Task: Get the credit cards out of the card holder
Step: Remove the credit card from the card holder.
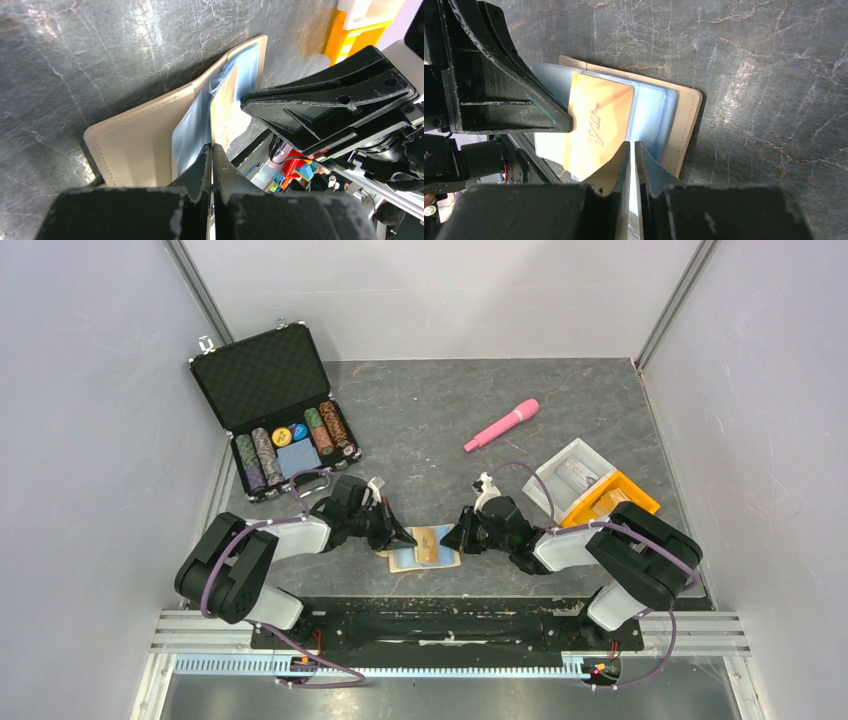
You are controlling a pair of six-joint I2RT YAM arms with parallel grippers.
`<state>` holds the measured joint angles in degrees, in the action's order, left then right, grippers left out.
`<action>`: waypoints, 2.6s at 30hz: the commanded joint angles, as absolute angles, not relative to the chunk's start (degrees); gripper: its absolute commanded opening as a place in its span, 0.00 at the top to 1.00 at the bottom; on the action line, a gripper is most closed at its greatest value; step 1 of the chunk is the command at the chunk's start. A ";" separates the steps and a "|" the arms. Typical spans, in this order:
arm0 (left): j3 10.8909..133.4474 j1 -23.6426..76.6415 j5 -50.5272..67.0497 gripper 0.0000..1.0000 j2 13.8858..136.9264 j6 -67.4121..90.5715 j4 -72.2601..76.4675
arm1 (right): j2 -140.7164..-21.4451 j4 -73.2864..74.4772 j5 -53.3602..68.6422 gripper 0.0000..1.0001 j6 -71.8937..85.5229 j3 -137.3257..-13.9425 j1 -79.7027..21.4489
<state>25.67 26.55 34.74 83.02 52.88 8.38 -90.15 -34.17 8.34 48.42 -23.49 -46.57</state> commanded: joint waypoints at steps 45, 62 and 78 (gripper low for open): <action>26.75 28.24 38.04 0.90 85.39 54.18 13.97 | -88.87 -32.87 9.08 0.82 44.27 -25.45 -48.45; 23.60 28.06 40.22 0.86 85.22 58.81 23.43 | -91.74 -33.76 8.38 0.87 45.99 -23.20 -48.16; 23.10 27.16 39.03 0.88 81.56 58.19 21.91 | -91.56 -33.82 8.36 0.88 46.10 -22.50 -47.37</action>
